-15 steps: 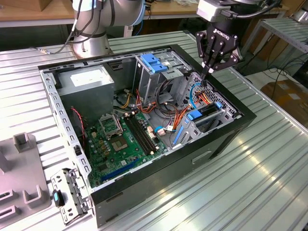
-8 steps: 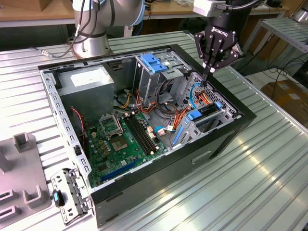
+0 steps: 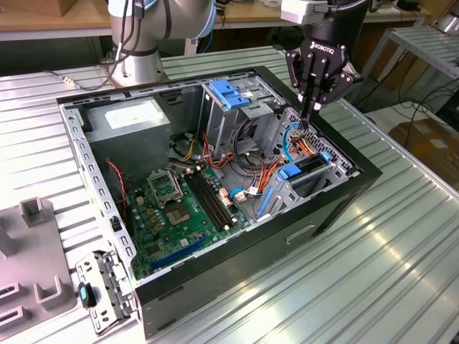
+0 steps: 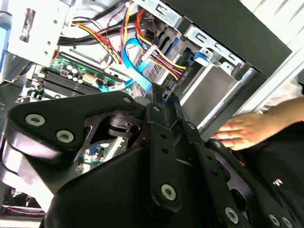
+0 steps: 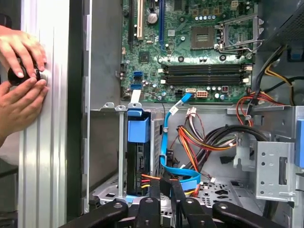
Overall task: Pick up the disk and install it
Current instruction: 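Insert the second disk wire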
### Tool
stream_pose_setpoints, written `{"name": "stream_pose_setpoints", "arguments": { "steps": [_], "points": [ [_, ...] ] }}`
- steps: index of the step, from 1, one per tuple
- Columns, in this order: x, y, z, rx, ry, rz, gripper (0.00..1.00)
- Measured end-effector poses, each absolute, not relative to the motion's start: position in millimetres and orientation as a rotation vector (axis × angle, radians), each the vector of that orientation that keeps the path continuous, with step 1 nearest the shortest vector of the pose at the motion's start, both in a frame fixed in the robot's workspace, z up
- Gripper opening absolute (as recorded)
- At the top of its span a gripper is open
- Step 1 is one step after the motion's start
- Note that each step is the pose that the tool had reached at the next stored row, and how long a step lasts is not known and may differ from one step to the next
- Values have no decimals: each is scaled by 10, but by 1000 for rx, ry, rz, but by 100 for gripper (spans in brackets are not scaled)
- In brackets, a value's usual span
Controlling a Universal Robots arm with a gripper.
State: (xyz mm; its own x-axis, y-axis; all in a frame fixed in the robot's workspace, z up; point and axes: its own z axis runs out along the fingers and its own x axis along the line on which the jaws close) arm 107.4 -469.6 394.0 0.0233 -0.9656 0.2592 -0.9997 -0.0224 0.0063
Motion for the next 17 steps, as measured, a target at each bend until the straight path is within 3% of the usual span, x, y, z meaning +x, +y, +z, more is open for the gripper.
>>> {"name": "stream_pose_setpoints", "arguments": {
  "steps": [7,17],
  "points": [
    [1077,-4622,3886,2068,-2020,328,24],
    [1079,-4557,3760,2056,-2008,345,24]
  ]
}}
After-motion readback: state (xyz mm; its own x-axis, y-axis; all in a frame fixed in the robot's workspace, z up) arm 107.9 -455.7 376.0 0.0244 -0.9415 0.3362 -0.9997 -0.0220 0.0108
